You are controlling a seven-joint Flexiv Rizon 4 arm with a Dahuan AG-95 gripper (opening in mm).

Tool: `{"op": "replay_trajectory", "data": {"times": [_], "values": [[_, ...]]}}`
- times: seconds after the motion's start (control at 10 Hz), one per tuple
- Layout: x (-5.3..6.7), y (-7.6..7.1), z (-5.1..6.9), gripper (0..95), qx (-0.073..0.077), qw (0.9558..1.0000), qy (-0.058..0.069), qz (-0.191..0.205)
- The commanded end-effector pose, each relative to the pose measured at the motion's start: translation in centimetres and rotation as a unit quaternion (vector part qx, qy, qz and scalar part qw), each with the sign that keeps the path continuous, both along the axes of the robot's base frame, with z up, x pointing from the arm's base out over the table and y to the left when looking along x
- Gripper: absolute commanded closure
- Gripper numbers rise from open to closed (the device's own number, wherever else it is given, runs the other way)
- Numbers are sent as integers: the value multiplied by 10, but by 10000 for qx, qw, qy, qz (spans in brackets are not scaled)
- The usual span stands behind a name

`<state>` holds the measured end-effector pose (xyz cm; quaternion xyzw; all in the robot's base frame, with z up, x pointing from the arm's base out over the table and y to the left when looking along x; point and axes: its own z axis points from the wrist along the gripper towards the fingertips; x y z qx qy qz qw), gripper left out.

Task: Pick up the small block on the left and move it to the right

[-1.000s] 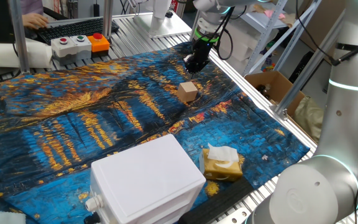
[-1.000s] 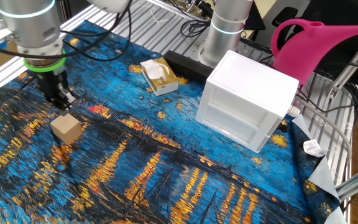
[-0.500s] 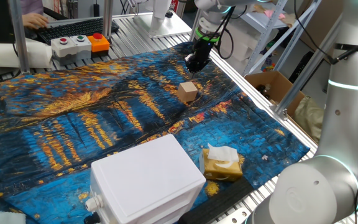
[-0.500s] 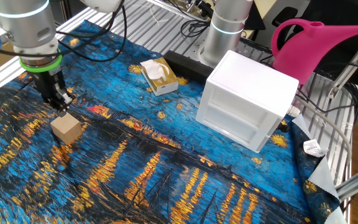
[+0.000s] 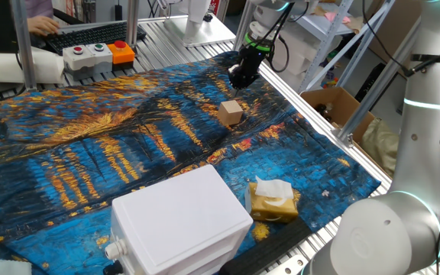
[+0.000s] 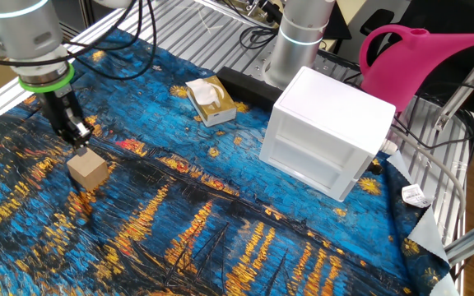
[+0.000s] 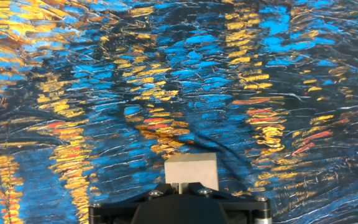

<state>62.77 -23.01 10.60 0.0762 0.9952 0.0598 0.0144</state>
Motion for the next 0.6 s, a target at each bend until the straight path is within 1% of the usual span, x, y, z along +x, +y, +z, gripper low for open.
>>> {"op": "replay_trajectory", "data": {"times": [0.1, 0.4, 0.5, 0.6], "values": [[-2, 0, 0, 570, -96, 9999, 5, 80], [-2, 0, 0, 570, -106, 9997, -6, 211], [-2, 0, 0, 380, -109, 9997, -7, 223], [-1, 0, -1, 380, -111, 9996, -11, 252]]}}
